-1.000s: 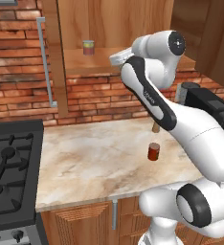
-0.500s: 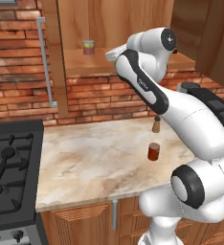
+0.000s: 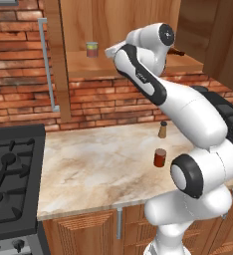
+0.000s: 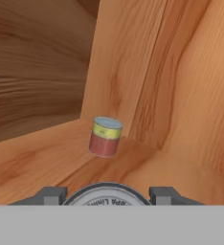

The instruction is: Pick the cans from the counter and place them in their designated side in the cabinet.

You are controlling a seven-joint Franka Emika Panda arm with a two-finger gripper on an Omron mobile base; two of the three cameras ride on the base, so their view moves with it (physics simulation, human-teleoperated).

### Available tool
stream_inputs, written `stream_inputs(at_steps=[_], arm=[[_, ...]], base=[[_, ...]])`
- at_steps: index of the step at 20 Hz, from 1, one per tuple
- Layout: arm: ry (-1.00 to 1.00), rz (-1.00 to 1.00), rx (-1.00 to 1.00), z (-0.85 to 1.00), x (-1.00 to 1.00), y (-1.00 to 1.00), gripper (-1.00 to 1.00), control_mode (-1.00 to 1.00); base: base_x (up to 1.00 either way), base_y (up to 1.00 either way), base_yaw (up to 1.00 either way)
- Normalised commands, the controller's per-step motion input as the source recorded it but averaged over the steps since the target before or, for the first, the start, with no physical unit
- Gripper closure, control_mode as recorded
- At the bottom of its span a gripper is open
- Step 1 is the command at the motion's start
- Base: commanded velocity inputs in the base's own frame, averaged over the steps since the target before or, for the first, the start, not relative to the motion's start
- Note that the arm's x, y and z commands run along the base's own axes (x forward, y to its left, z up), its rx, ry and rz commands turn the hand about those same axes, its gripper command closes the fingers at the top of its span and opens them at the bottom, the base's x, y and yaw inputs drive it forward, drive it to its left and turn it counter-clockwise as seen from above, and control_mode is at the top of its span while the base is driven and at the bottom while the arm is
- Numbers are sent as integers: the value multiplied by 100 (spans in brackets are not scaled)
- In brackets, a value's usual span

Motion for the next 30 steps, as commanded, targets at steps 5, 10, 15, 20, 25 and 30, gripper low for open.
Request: stream_inputs(at_steps=[5, 10, 15, 20, 25, 30], arm=[[0, 0, 0, -4, 36, 5, 100, -100], [2, 0, -1, -10, 34, 6, 100, -100], [4, 0, -2, -16, 31, 6, 100, -100], [3, 0, -3, -26, 23, 4, -100, -100], [0, 0, -2, -15, 12, 1, -100, -100], [-5, 3, -1, -4, 10, 0, -100, -100]], base=[[0, 0, 0], [0, 0, 0], [0, 0, 0], [0, 0, 0], [0, 0, 0], [0, 0, 0]])
